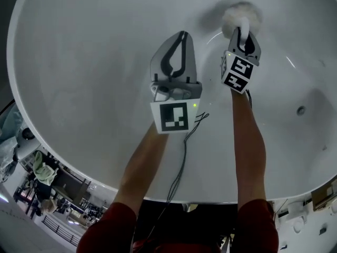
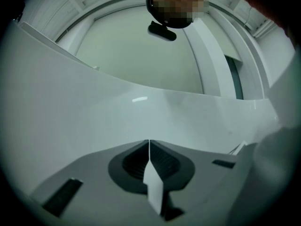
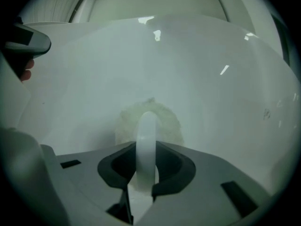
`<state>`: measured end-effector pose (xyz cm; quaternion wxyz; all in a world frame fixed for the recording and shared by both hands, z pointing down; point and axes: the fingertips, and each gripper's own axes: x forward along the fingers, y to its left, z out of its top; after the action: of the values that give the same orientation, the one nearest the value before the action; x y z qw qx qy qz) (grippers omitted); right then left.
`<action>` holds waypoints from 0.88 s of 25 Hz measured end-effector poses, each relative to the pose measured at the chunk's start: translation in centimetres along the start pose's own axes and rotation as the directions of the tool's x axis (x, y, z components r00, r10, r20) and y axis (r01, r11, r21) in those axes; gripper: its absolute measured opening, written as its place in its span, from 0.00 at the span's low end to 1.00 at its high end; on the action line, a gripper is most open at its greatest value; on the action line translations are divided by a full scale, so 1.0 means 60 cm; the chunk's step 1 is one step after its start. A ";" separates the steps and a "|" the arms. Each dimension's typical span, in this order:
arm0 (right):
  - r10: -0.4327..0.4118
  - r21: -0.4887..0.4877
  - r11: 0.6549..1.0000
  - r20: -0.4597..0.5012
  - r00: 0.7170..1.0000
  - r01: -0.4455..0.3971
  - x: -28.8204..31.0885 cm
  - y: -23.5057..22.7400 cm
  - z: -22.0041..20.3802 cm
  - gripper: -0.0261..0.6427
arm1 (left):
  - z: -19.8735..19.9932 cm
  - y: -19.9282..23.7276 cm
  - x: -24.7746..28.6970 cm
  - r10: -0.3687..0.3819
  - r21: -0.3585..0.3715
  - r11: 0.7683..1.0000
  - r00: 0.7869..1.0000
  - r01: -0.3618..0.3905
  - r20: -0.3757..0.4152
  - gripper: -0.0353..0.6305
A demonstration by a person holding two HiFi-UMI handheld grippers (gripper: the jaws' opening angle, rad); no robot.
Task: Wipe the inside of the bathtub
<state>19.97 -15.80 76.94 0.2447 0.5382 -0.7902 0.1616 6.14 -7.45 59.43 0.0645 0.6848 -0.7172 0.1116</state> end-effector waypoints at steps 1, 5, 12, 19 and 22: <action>0.002 0.000 1.000 -0.008 1.000 -0.002 0.009 -0.001 -0.008 0.18 | -0.008 -0.005 0.004 -0.008 0.002 1.000 1.000 0.008 -0.010 0.08; 0.014 0.006 1.000 -0.049 0.999 -0.014 0.059 0.011 -0.058 0.18 | -0.061 -0.009 0.023 -0.033 -0.004 0.999 0.998 0.033 -0.052 0.08; 0.030 0.015 0.999 -0.045 0.999 -0.029 0.087 0.008 -0.096 0.18 | -0.094 -0.043 0.041 -0.084 0.021 0.996 0.995 0.085 -0.061 0.08; 0.029 -0.010 1.000 -0.048 0.998 -0.029 0.059 -0.125 -0.139 0.18 | -0.102 -0.188 0.047 -0.096 0.019 0.995 0.994 0.097 -0.049 0.08; 0.009 0.006 1.000 -0.053 0.999 -0.009 0.046 -0.172 -0.145 0.18 | -0.098 -0.233 0.038 -0.131 0.037 0.991 0.990 0.132 -0.043 0.08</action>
<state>30.59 -17.21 85.57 0.2634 0.5309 -0.7853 0.1793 19.59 -8.73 66.68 0.0727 0.7293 -0.6667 0.1351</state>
